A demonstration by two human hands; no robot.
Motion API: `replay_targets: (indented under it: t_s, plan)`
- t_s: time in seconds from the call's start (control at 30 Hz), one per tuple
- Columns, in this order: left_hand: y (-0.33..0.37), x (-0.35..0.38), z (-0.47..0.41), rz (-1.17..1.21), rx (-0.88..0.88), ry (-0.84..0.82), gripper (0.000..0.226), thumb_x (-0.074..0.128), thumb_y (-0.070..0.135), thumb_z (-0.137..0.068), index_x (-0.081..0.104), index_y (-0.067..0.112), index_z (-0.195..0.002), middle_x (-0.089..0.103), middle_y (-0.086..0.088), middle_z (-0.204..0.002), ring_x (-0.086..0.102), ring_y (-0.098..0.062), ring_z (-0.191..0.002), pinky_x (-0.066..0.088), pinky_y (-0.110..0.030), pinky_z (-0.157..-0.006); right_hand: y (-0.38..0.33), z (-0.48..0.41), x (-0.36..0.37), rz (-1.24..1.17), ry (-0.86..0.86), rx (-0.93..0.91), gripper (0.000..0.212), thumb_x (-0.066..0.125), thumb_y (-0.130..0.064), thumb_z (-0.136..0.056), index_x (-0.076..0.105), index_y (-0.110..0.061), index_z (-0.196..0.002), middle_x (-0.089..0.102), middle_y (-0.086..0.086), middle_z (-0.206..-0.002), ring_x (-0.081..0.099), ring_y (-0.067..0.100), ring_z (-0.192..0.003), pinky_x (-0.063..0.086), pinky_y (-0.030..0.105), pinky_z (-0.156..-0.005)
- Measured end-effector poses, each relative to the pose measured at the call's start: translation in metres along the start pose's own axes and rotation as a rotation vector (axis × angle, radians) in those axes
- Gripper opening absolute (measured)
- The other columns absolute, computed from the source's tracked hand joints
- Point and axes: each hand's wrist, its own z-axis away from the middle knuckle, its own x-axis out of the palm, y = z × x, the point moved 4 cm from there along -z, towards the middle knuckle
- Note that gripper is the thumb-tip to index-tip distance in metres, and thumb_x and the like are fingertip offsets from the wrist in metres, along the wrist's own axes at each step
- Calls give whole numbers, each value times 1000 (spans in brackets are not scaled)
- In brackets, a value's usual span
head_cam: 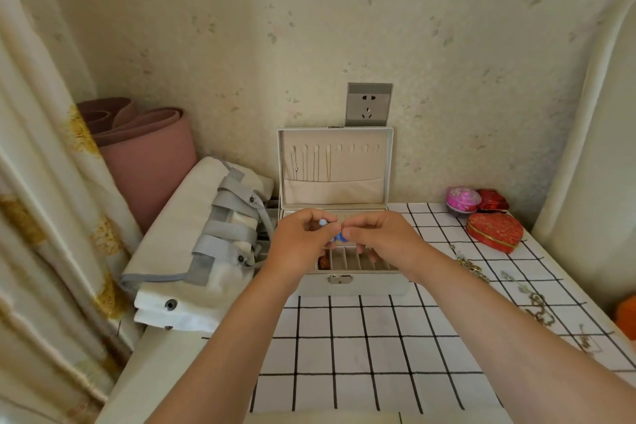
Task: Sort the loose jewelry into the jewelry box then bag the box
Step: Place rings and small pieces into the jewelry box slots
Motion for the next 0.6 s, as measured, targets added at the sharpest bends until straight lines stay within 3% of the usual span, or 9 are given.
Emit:
replay_targets:
  t_s: [0.13,0.23,0.4,0.5,0.6]
  plan:
    - [-2,5,6,90,-28,-41,6,70,4,-88,71,7,-93,73,-9,-79,71,-13,-69,58,-20,-64,-1,7,-2,-30,-56,30,20,76,-19,-87,75,-18,-107,77,5,-95,67,13,-79,53,28,-64]
    - [-1,2,9,99,-23,-58,8,69,3,-89,70,5,-96,73,-11,-81,72,-15,-70,58,-22,-64,-6,13,-2,-13,-39,19,18,77,-14,-85,76,-16,-102,75,2,-82,65,13,-70,54,28,-62]
    - [0,-6,5,-245,58,-56,12,71,13,-87,72,19,-98,71,-3,-82,71,-18,-72,60,-33,-72,-13,13,-3,99,124,-62,8,79,-14,-82,77,-18,-89,73,-2,-74,62,8,-62,53,24,-59]
    - [-1,-7,5,-418,120,-27,7,71,20,-85,71,27,-84,68,5,-74,66,-12,-69,55,-25,-67,-14,16,2,258,213,-190,6,80,-17,-81,77,-21,-83,73,-8,-73,61,-1,-59,49,16,-59]
    - [-2,-9,6,-435,115,-5,4,71,19,-82,71,23,-81,67,7,-72,63,-9,-65,55,-26,-65,-17,19,8,412,268,-299,5,80,-24,-80,77,-28,-80,72,-15,-75,63,3,-65,54,24,-64]
